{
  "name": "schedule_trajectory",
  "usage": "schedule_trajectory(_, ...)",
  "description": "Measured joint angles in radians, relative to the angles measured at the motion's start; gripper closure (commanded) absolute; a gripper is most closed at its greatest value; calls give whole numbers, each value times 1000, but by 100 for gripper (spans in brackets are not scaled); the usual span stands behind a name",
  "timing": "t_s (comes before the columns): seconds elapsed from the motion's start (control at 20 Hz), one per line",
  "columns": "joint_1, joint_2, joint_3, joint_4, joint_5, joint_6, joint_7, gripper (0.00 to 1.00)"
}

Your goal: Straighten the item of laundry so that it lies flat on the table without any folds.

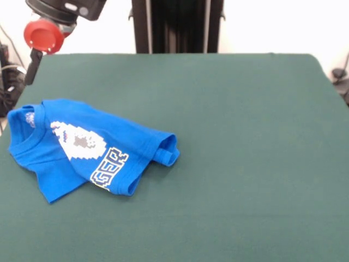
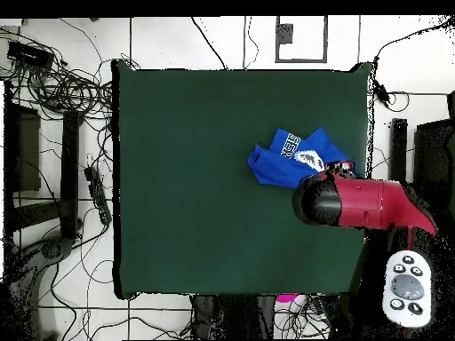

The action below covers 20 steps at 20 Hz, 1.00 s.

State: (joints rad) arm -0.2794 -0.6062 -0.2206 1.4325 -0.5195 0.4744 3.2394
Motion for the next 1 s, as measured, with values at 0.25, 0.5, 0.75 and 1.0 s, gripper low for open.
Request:
schedule_trajectory(0.25, -2, -43, 38, -2, 0, 61, 0, 0)
schedule_trajectory(0.5, 32, -63, 45, -9, 0, 104, 0, 0)
schedule_trajectory(0.75, 80, -60, 48, -20, 10, 142, 0, 0)
schedule_trajectory(1.0, 120, -54, 53, -33, 26, 159, 0, 0)
